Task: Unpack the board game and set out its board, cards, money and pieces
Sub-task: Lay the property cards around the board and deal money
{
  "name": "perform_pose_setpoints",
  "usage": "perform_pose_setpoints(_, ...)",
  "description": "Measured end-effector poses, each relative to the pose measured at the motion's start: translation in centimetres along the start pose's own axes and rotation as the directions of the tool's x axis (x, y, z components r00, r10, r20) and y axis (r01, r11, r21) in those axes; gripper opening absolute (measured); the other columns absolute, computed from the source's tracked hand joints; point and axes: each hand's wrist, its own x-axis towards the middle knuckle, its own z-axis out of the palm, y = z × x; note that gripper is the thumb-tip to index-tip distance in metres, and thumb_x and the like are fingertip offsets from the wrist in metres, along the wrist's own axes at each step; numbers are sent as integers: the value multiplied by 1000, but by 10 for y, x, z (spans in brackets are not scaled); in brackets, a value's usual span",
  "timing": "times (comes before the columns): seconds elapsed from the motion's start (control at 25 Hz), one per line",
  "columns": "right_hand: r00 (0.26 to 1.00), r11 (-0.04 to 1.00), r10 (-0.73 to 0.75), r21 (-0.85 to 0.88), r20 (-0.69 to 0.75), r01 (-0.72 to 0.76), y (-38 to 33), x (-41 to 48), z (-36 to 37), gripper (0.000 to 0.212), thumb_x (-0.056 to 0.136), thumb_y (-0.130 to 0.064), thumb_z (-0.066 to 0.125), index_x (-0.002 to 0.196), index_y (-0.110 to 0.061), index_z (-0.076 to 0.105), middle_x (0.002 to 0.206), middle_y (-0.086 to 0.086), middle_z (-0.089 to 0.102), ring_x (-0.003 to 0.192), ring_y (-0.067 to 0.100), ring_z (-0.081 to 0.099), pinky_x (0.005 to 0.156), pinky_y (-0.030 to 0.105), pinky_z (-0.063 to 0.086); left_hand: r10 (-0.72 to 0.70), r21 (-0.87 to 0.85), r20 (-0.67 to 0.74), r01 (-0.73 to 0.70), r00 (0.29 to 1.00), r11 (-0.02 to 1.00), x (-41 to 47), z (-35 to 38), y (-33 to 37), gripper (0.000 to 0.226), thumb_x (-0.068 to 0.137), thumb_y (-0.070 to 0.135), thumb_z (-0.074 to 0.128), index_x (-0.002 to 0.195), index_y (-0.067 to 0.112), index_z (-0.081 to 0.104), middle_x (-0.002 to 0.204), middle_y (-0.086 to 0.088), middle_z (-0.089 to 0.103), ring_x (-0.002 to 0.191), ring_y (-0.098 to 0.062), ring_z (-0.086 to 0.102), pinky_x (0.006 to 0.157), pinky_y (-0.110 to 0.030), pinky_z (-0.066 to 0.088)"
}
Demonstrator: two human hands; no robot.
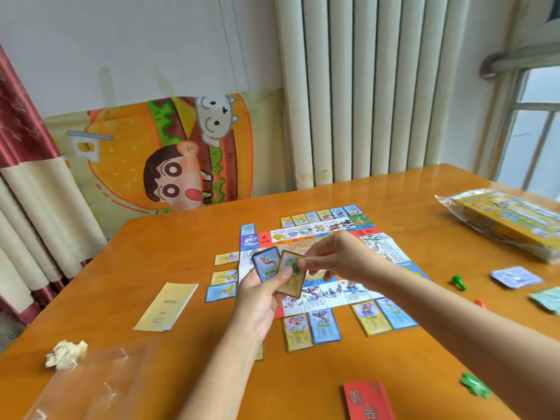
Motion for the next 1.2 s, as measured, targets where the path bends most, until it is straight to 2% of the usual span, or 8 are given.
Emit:
perform_pose_setpoints(0.24, 974, 999, 30, 42, -222, -21, 21, -25, -45, 4, 83, -8, 71, 83, -7, 74, 64, 5, 66, 54, 9, 57, 56, 19, 48, -137, -88, 27, 139, 990, 986, -4, 20, -17, 11, 94, 2, 50, 93, 1, 61, 78, -14, 70, 69, -25, 67, 54, -31, 58)
perform_pose_setpoints(0.44, 961, 973, 120, -164, -248, -163, 42, -56, -123, 13, 90, -6, 61, 96, -13, 71, 59, 2, 54, 46, 9, 41, 45, 17, 34, -212, -109, 68, 218, 975, 970, -2, 23, -22, 21, 99, 7, 40, 101, -5, 57, 83, -22, 66, 75, -32, 62, 61, -39, 60)
perform_pose_setpoints(0.6, 949, 960, 128, -205, -289, -192, 65, -72, -156, 17, 90, -9, 62, 93, -22, 72, 60, 4, 55, 47, 9, 41, 49, 21, 34, -149, -1, 88, 150, 985, 989, -3, 32, -25, 19, 97, 1, 43, 107, -8, 56, 96, -24, 65, 75, -29, 69, 66, -38, 60)
perform_pose_setpoints(0.76, 966, 900, 191, -362, -175, -243, 85, -66, -151, 15, 88, -12, 65, 95, -22, 74, 63, -1, 61, 50, 7, 46, 46, 16, 37, -156, 201, 93, 135, 983, 970, -6, 45, -37, 14, 96, 4, 46, 101, 0, 58, 90, -18, 69, 75, -25, 70, 69, -36, 59)
perform_pose_setpoints(0.92, 943, 818, 317, -475, -97, -324, 105, -55, -135, 12, 85, -20, 69, 95, -20, 75, 61, -5, 63, 50, 6, 51, 48, 20, 40, -206, 613, 328, -41, 922, 789, -13, 70, -51, 23, 99, 22, 46, 108, 13, 65, 98, 1, 74, 95, -12, 68, 92, -30, 50)
perform_pose_setpoints(1.0, 934, 809, 347, -478, -81, -342, 109, -52, -129, 12, 85, -20, 70, 95, -20, 74, 64, -5, 65, 51, 5, 54, 51, 18, 42, -238, 731, 419, -170, 876, 661, -15, 81, -57, 28, 100, 30, 45, 103, 11, 66, 93, 8, 70, 91, -10, 65, 83, -20, 45)
perform_pose_setpoints(1.08, 930, 813, 360, -462, -79, -354, 113, -51, -123, 13, 84, -20, 70, 97, -18, 74, 68, -6, 66, 52, 2, 56, 51, 14, 43, -271, 793, 448, -239, 852, 561, -10, 83, -67, 43, 95, 44, 47, 95, 2, 58, 85, -2, 54, 81, -15, 52, 75, -28, 37)
perform_pose_setpoints(1.2, 928, 816, 361, -449, -93, -363, 115, -52, -116, 15, 83, -21, 72, 96, -15, 73, 69, -8, 65, 54, 3, 57, 50, 12, 43, -296, 836, 461, -298, 837, 461, -3, 76, -80, 64, 77, 68, 44, 93, 7, 56, 87, 0, 47, 80, -11, 44, 73, -34, 35)
